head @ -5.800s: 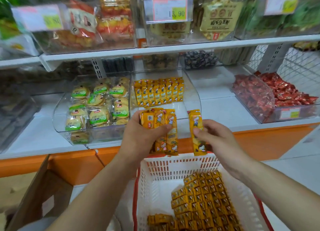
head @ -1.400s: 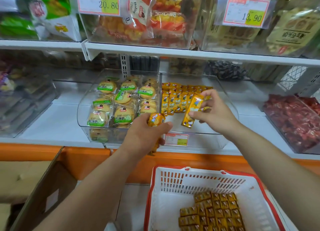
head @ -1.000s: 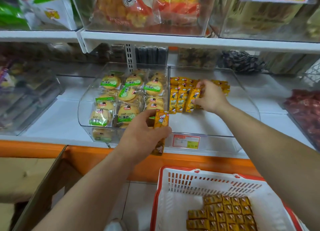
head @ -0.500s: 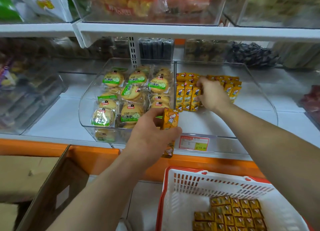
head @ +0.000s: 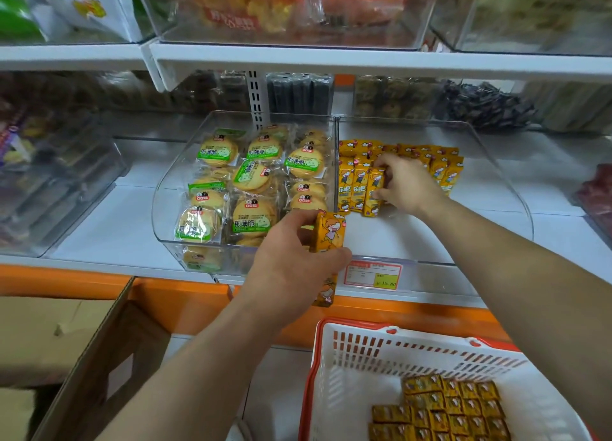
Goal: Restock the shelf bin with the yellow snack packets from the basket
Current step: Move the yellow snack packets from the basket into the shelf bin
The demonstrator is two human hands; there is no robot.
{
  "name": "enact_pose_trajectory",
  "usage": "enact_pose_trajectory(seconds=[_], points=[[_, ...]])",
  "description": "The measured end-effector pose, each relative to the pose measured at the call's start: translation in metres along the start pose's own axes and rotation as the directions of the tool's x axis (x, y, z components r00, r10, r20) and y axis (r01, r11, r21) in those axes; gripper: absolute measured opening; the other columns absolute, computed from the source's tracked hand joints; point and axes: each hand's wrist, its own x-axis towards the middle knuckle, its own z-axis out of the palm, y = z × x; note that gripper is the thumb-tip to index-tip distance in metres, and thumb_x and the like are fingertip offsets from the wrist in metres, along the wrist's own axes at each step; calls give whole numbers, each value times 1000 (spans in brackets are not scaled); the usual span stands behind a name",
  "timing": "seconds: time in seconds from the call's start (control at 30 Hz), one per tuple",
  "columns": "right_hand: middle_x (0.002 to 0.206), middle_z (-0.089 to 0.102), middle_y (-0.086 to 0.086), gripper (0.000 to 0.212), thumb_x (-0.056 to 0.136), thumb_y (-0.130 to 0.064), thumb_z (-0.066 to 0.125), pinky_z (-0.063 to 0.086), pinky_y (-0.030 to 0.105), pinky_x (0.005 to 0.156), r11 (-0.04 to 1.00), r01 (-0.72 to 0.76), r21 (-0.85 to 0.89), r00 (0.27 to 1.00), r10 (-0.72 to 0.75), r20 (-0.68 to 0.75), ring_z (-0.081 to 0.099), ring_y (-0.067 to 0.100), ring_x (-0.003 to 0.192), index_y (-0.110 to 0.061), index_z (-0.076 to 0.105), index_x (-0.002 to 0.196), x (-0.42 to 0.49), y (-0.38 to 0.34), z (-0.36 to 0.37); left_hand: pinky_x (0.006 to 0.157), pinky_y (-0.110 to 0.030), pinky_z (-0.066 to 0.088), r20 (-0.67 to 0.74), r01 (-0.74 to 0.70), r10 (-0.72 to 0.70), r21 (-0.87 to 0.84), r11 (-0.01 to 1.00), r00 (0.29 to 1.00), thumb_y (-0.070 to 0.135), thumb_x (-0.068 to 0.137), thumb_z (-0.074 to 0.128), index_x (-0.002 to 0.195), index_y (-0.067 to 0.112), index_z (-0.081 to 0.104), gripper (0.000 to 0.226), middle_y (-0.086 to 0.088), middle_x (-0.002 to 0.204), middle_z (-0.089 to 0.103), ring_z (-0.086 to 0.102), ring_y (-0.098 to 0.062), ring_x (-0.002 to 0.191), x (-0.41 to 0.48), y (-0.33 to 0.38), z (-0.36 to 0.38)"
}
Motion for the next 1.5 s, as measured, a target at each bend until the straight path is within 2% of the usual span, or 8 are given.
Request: enact_pose_trajectory(seconds=[0.3, 0.5, 0.8, 0.93, 1.07, 1.2, 1.37, 1.5], points=[[122, 62, 10, 68, 69, -26, 90, 52, 40, 85, 995, -2, -96, 999, -1, -38, 61, 33, 106, -22, 54, 126, -2, -3, 5, 50, -8, 49, 10, -10, 10, 23, 1000, 1000, 19, 86, 79, 104, 41, 52, 39, 12, 102, 71, 67, 10, 77, 2, -4, -1], [122, 62, 7, 63, 71, -32, 88, 53, 41, 80, 983, -13, -183, 998, 0, -69, 62, 33, 106, -23, 51, 122, -1, -6, 7, 52, -9, 51, -7, 4, -3, 20, 1000, 1000, 20, 86, 80, 115, 37, 52, 44, 13, 104, 71, 68, 11, 76, 1, -3, 1], [127, 59, 5, 80, 72, -53, 82, 46, 38, 73, 949, -84, -304, 996, 87, -3, 60, 31, 115, -24, 42, 134, -13, -17, -14, 80, -36, 64, -71, 51, -52, -16, 999, 996, 30, 77, 87, 117, 25, 60, 48, 5, 106, 75, 74, -14, 92, 5, 5, 8], [101, 67, -5, 40, 83, -43, 74, 50, 36, 75, 991, -67, 118, 994, 77, -83, 64, 17, 92, -22, 60, 114, -56, -34, -47, 80, -39, 64, -62, 34, -34, 6, 999, 997, 28, 76, 88, 109, 25, 66, 40, 5, 100, 76, 75, -15, 89, 7, 8, 17], [88, 71, -6, 12, 97, -32, 60, 58, 35, 63, 709, -84, 701, 993, 4, 115, 72, 18, 76, -29, 70, 103, -121, -58, -76, 56, -22, 59, -25, -11, 11, 7, 1000, 1000, 27, 77, 87, 113, 28, 66, 41, 5, 99, 74, 74, -9, 75, 8, 10, 30], [82, 69, -4, 21, 99, -24, 58, 59, 32, 63, 619, -166, 768, 968, -47, 248, 72, 20, 75, -30, 65, 117, -159, -61, -92, 51, -18, 54, 43, -88, 89, -19, 996, 995, 26, 76, 88, 101, 38, 67, 35, 4, 89, 75, 73, -7, 70, 4, 12, 44], [83, 65, 3, 22, 93, -17, 66, 59, 30, 64, 567, -151, 810, 989, 80, 128, 69, 19, 74, -20, 68, 115, -171, -41, -105, 67, -34, 58, 129, -47, 48, -10, 999, 991, 27, 79, 86, 104, 31, 68, 32, 1, 82, 76, 72, -13, 68, 2, 15, 58], [83, 66, 3, 15, 91, -8, 68, 62, 35, 70, 474, -111, 873, 967, 255, -15, 70, 19, 72, -16, 66, 103, -161, -21, -108, 56, -18, 53, -38, -152, 165, 222, 963, 986, 28, 87, 80, 100, 32, 65, 20, 12, 92, 71, 69, -3, 72, 10, 14, 52]])
